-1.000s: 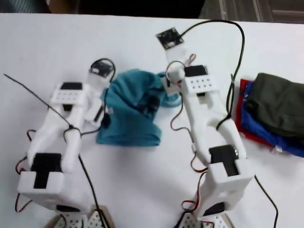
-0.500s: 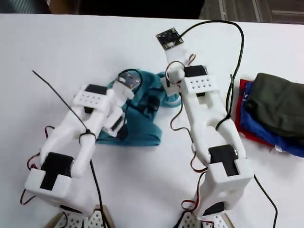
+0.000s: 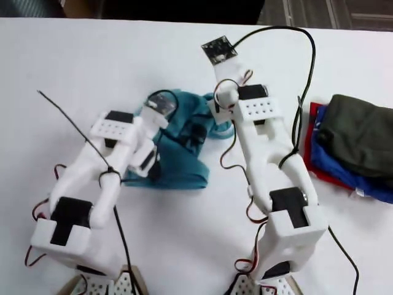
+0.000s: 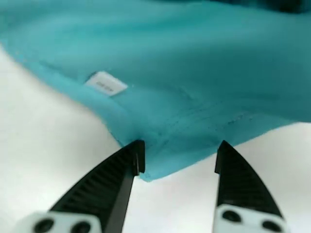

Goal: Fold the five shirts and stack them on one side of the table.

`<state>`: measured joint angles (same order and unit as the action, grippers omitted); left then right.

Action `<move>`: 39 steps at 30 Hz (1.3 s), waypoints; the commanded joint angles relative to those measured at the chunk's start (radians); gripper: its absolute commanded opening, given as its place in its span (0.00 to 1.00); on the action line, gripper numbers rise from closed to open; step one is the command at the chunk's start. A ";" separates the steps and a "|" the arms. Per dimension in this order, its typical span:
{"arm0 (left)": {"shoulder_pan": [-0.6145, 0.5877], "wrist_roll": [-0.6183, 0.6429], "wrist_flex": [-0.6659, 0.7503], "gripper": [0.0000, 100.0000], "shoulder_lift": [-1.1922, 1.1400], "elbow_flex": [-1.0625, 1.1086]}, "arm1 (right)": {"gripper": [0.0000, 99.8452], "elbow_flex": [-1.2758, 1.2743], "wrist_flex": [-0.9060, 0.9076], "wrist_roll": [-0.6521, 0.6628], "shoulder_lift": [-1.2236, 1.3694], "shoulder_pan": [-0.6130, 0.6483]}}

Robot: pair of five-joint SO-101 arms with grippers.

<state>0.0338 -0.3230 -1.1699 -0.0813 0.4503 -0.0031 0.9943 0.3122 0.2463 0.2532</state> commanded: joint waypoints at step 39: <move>0.052 0.230 -0.002 0.18 -0.212 -0.038 | 0.02 0.052 -0.031 0.003 -0.002 0.005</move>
<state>0.0798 -0.0974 -1.1592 -0.2378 0.4319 -0.0031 0.9759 0.3122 0.2555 0.2547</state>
